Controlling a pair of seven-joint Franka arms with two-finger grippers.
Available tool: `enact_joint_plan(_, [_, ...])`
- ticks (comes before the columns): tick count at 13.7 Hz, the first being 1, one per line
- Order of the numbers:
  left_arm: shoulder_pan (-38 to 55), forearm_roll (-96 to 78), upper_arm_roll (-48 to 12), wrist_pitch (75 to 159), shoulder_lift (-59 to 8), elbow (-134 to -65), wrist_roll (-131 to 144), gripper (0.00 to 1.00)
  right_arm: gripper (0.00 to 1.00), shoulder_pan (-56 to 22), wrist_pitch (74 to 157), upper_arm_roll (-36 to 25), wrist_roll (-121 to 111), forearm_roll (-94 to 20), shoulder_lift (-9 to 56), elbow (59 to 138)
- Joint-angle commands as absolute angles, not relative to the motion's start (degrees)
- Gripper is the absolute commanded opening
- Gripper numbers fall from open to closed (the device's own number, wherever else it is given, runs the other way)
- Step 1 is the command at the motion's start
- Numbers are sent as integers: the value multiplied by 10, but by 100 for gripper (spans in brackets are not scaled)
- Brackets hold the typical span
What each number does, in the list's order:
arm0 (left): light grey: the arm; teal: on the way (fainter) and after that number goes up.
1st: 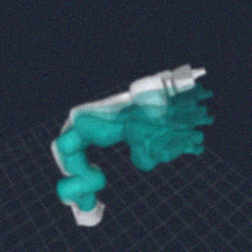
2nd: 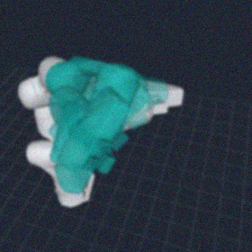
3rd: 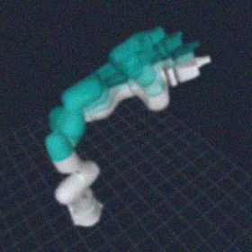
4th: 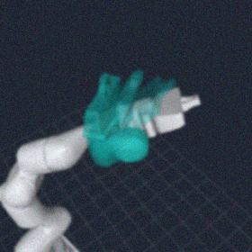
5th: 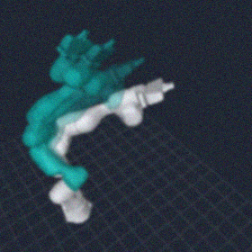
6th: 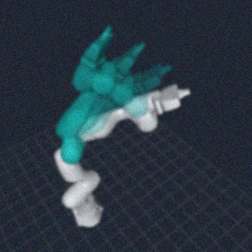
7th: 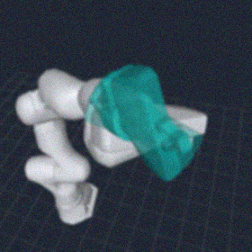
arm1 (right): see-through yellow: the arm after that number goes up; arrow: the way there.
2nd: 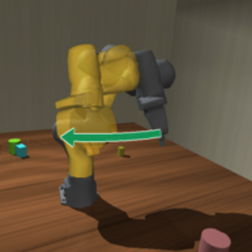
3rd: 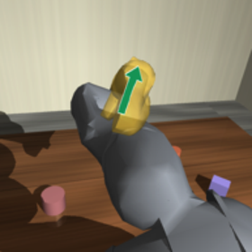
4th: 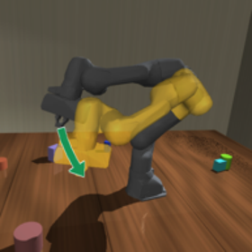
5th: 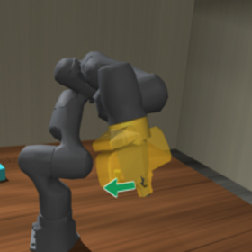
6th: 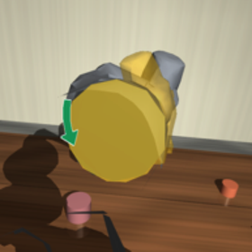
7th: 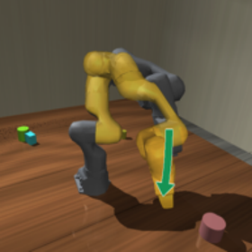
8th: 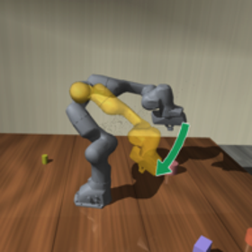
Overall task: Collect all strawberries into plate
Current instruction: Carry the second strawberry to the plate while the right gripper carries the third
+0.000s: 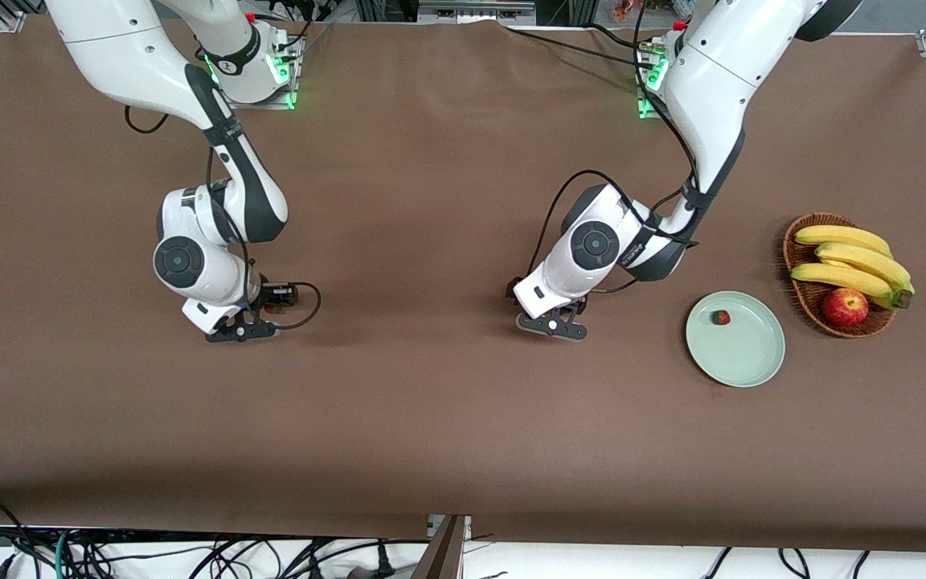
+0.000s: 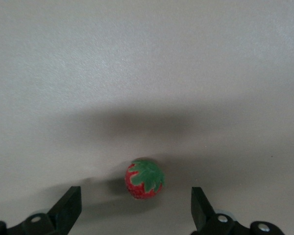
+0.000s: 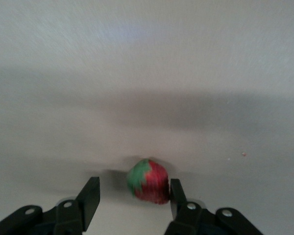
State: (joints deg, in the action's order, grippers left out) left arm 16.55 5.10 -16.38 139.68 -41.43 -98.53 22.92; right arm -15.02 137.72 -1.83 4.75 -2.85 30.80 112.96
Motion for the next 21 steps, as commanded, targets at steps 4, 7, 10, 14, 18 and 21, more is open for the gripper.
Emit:
enact_joint_plan(4, [171,88,-155,1419,-424,-979,241,21,29,-149,1412,-16,30,-35,279,1177])
enact_joint_plan(7, [159,111,-156,1405,-410,-983,236,6,0,-149,1404,-13,31,-34,276,1158])
enact_joint_plan(10, [142,112,-156,1275,-361,-974,200,4,0,-154,1348,-11,39,-36,279,1102])
enact_joint_plan(14, [66,112,-156,1160,-316,-974,-5,4,1,-174,1289,32,129,-93,318,968])
enact_joint_plan(18, [-40,106,-158,1156,-307,-974,-243,5,4,-266,1297,40,315,-112,429,804])
enact_joint_plan(21, [-92,102,-162,1174,-325,-974,-357,5,7,-334,1354,40,457,-112,510,695])
